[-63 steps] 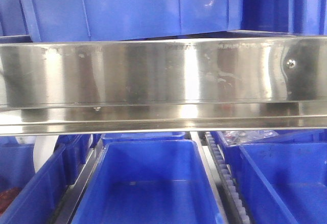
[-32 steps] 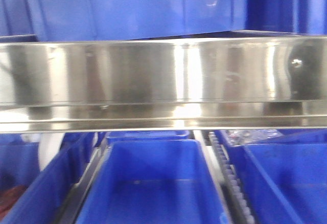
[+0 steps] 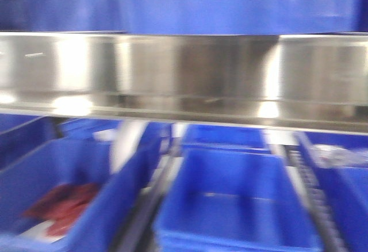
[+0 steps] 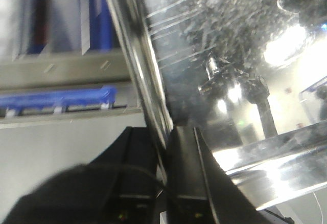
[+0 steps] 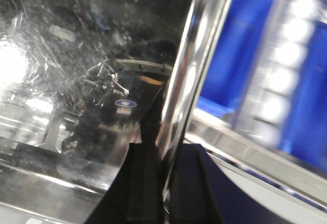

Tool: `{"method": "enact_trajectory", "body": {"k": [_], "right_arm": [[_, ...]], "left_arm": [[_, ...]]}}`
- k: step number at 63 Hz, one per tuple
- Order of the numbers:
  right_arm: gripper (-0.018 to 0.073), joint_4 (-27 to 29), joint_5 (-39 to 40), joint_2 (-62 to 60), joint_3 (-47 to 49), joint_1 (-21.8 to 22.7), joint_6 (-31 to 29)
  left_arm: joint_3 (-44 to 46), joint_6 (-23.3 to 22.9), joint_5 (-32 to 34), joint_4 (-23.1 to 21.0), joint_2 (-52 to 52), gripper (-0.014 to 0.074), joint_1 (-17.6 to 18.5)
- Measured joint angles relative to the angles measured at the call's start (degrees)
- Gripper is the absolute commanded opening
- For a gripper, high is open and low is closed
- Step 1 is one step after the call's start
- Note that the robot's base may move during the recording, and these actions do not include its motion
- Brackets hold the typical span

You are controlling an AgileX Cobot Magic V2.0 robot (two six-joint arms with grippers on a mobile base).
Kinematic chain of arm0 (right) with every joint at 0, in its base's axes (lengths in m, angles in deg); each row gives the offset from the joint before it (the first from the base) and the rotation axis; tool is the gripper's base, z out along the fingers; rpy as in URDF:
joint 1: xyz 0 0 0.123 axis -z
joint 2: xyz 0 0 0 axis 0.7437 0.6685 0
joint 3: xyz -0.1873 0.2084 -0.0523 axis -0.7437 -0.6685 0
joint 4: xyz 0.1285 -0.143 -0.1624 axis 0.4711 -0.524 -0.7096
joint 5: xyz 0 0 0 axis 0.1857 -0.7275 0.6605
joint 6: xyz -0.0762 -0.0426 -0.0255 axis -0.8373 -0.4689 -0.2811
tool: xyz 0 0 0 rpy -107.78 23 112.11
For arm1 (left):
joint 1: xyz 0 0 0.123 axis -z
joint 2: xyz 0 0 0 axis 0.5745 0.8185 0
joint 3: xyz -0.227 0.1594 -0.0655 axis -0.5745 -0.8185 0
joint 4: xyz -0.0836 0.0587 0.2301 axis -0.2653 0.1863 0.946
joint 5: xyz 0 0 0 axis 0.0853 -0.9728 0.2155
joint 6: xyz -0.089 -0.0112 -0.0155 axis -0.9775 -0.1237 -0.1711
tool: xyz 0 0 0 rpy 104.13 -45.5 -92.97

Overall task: Stack silver trays without gaps
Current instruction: 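Hold the tray in both grippers while the base turns away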

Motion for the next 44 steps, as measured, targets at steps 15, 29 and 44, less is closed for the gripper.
{"method": "enact_trajectory", "body": {"k": [15, 29, 44], "right_arm": [[0.0061, 0.0, 0.0, 0.0, 0.0, 0.0, 0.0], [0.0061, 0.0, 0.0, 0.0, 0.0, 0.0, 0.0], [0.0061, 0.0, 0.0, 0.0, 0.0, 0.0, 0.0]], "left_arm": [[0.0, 0.0, 0.0, 0.0, 0.0, -0.0048, 0.0], [0.0, 0.0, 0.0, 0.0, 0.0, -0.0048, 0.0], [0.0, 0.0, 0.0, 0.0, 0.0, -0.0048, 0.0]]}}
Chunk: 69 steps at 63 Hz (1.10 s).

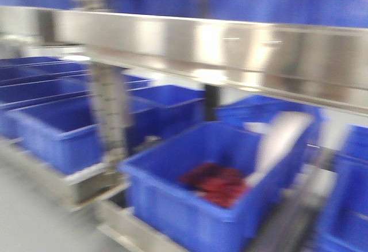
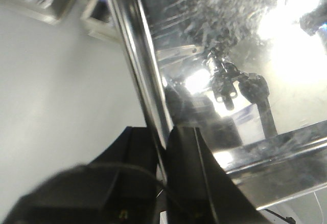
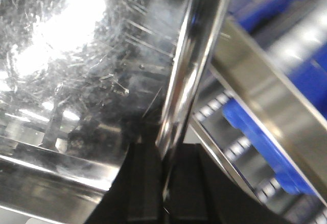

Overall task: Stack silver trays without gaps
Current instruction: 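Hold the tray in both grippers while the base turns away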

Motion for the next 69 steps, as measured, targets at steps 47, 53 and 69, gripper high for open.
{"method": "enact_trajectory", "body": {"k": [47, 53, 69], "right_arm": [[0.0061, 0.0, 0.0, 0.0, 0.0, 0.0, 0.0], [0.0061, 0.0, 0.0, 0.0, 0.0, 0.0, 0.0], [0.0061, 0.0, 0.0, 0.0, 0.0, 0.0, 0.0]], "left_arm": [[0.0, 0.0, 0.0, 0.0, 0.0, -0.0048, 0.0], [0.0, 0.0, 0.0, 0.0, 0.0, -0.0048, 0.0], [0.0, 0.0, 0.0, 0.0, 0.0, -0.0048, 0.0]]}}
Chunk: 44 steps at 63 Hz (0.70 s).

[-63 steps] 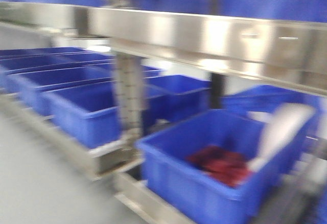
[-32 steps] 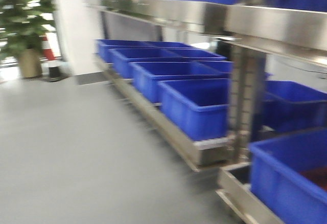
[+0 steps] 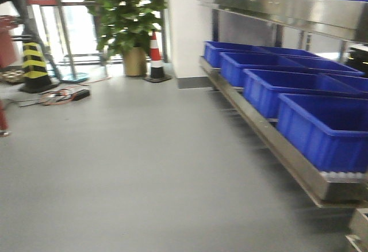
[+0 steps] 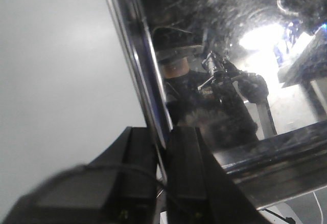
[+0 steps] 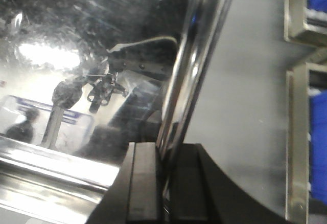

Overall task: Stack silver trays without gaps
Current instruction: 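Hold the tray in both grippers while the base turns away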

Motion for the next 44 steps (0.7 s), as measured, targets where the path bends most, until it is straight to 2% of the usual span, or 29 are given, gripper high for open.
{"method": "enact_trajectory", "body": {"k": [44], "right_arm": [[0.0061, 0.0, 0.0, 0.0, 0.0, 0.0, 0.0]], "left_arm": [[0.0, 0.0, 0.0, 0.0, 0.0, -0.0048, 0.0]]}}
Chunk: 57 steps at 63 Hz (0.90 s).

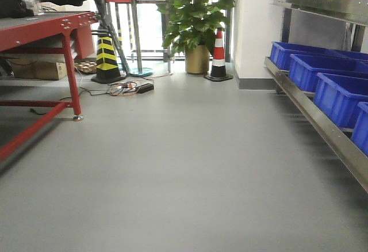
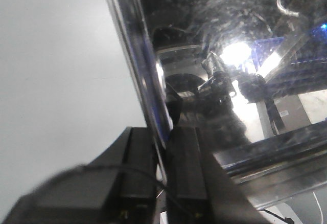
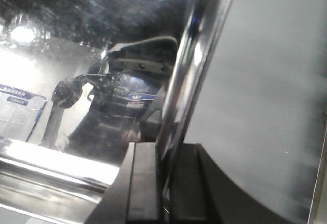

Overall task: Stack silver trays without gaps
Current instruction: 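Hold the tray in both grippers while the base turns away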

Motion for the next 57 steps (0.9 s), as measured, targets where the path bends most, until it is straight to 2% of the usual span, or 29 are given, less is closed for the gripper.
{"method": "enact_trajectory", "body": {"k": [57], "right_arm": [[0.0061, 0.0, 0.0, 0.0, 0.0, 0.0, 0.09]], "left_arm": [[0.0, 0.0, 0.0, 0.0, 0.0, -0.0048, 0.0]]}}
